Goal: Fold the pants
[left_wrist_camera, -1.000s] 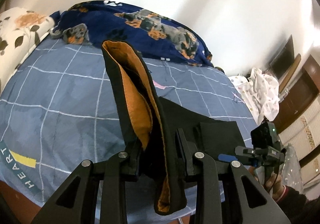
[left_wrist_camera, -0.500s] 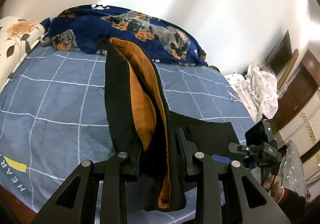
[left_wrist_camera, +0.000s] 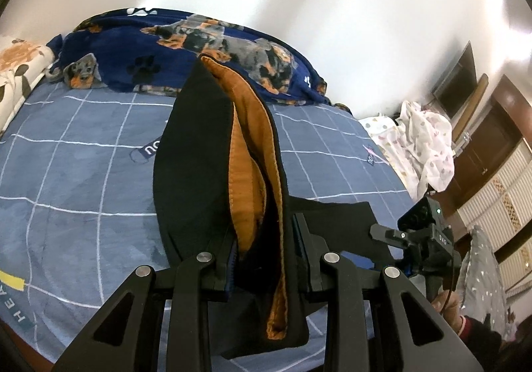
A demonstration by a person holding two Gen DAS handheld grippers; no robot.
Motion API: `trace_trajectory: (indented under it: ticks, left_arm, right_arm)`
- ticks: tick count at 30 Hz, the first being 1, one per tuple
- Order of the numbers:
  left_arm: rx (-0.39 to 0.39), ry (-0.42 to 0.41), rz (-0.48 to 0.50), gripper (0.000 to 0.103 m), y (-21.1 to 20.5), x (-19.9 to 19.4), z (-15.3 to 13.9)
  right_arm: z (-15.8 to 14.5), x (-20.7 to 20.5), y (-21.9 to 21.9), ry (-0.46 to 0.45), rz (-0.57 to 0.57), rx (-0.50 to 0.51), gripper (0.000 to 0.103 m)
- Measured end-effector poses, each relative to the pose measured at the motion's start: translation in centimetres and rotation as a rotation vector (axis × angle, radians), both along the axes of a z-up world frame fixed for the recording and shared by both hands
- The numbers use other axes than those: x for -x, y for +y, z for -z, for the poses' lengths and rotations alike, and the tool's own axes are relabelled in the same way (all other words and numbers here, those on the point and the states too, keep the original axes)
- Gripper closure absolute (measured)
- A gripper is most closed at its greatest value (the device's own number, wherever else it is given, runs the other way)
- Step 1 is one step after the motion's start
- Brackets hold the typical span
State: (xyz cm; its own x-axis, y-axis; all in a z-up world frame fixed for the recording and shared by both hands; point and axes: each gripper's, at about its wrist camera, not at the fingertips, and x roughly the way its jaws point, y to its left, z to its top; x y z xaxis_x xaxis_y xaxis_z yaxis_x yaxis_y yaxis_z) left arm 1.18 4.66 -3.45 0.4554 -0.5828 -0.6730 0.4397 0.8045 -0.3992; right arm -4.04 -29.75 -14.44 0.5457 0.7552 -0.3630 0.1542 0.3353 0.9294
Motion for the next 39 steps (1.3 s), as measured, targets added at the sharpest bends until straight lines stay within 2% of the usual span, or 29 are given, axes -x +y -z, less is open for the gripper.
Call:
trace_trajectory:
  ticks: [26, 39]
  left_arm:
    - [0.023, -0.005, 0.097, 0.073, -5.4, 0.4, -1.0]
    - [0.019, 0.015, 0.139, 0.073, -8.6, 0.7, -1.1]
  right_arm:
    - [-0.7, 1.4, -3.2, -0.017, 0.127, -0.102, 0.013]
    - [-2.0, 2.2, -5.2, -0.046, 0.172, -0.102, 0.011]
